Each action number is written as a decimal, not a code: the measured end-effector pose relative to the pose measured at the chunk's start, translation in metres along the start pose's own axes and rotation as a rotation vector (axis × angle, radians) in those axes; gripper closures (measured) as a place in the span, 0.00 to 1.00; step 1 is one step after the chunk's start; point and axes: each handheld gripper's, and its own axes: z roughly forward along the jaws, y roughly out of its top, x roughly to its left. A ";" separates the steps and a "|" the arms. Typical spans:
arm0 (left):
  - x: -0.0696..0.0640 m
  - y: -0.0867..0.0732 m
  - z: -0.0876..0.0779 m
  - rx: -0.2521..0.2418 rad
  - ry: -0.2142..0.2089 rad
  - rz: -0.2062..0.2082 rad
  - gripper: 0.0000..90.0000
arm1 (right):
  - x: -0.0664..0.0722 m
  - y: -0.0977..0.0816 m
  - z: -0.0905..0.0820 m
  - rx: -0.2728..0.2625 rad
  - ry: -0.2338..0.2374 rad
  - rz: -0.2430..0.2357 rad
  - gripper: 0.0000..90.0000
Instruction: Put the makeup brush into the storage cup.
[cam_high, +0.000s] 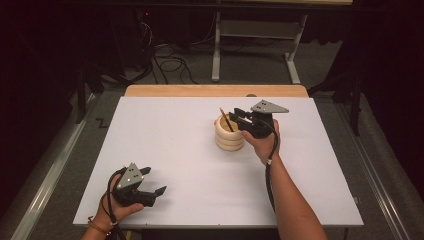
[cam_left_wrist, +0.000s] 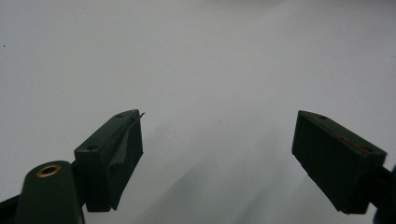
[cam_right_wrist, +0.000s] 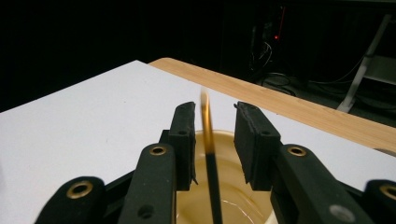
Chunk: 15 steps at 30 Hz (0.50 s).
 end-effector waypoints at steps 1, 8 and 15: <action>0.000 0.000 0.000 0.001 -0.001 0.000 0.19 | 0.000 0.000 -0.001 0.000 0.001 0.001 0.77; 0.000 0.000 0.000 0.003 -0.003 0.001 0.19 | 0.000 0.001 -0.005 -0.002 -0.009 -0.009 0.71; 0.000 0.000 0.000 0.002 0.000 0.001 0.19 | 0.000 0.002 -0.008 0.003 -0.032 -0.016 0.58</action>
